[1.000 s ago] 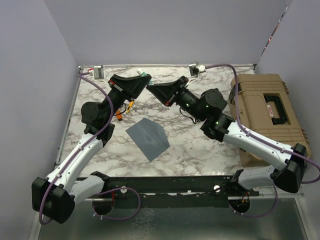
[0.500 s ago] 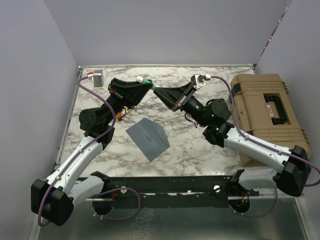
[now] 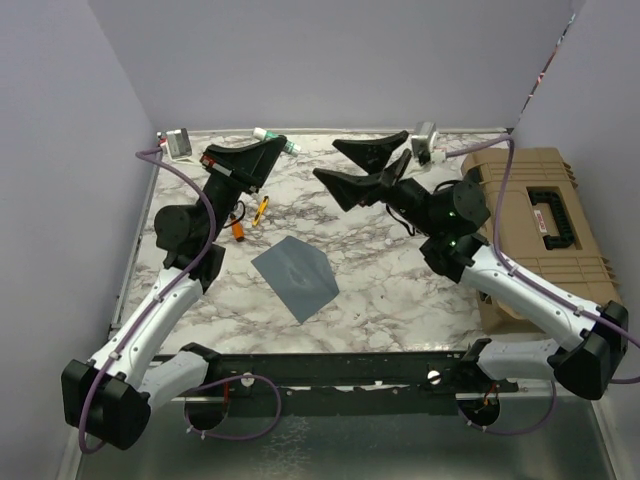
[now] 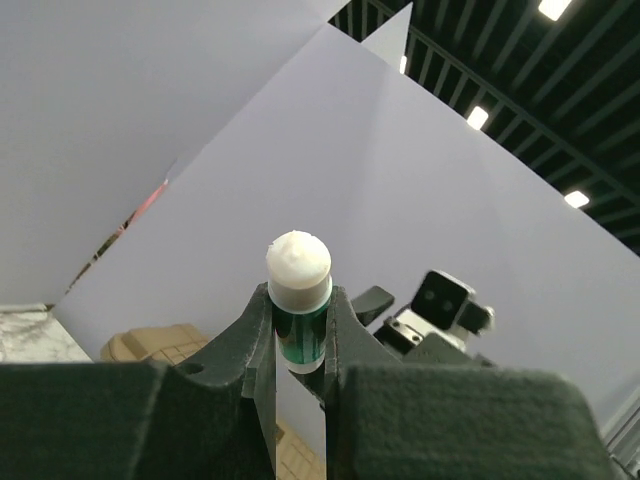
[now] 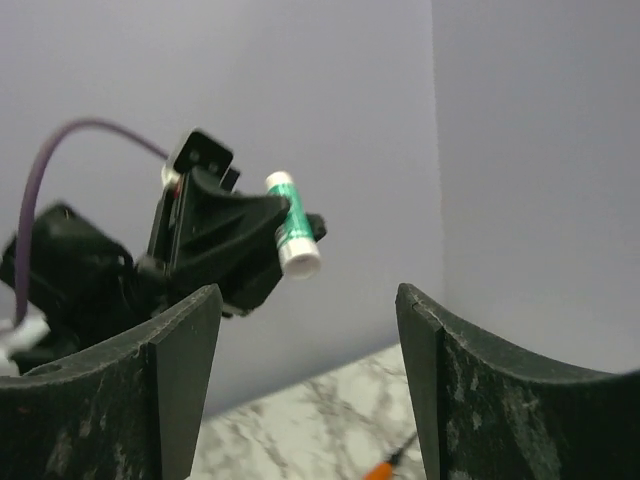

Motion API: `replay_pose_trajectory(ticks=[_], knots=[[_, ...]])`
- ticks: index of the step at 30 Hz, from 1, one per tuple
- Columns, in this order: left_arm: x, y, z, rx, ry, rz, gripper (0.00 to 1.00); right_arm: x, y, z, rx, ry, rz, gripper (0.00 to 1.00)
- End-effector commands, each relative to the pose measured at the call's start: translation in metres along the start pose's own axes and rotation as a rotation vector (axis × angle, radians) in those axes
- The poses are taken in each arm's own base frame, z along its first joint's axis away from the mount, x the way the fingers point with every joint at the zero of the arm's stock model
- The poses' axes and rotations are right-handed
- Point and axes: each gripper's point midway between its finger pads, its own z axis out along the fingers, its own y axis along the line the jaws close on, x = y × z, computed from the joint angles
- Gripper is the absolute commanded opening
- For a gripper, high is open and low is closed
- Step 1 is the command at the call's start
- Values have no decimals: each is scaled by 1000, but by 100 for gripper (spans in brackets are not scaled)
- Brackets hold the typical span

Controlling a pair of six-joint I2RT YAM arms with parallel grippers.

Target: Place the letter into the envelope and seal it

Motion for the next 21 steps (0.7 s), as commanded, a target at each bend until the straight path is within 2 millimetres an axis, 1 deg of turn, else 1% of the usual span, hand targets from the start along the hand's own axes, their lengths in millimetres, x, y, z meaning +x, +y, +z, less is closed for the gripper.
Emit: replay_pose_trajectory(ticks=[1, 4, 7, 10, 13, 17, 19, 21], knots=[[-2, 1, 14, -37, 14, -141, 0, 33, 12, -1, -252, 93, -530, 73], [3, 0, 17, -35, 50, -169, 0, 34, 11, 4, -285, 84, -638, 69], [9, -2, 17, -36, 86, -178, 0, 29, 11, 9, -293, 47, -694, 63], [17, -2, 15, -35, 136, -156, 0, 28, 10, 13, -294, 31, -734, 63], [23, 0, 11, -46, 168, -149, 0, 29, 7, 16, -291, 33, -757, 65], [24, 1, 8, -57, 170, -146, 0, 25, 7, 17, -276, 13, -768, 65], [24, 0, 8, -56, 171, -146, 0, 24, 9, 17, -280, 7, -766, 60], [24, 1, 8, -56, 175, -150, 0, 26, 10, 17, -286, 13, -761, 53]])
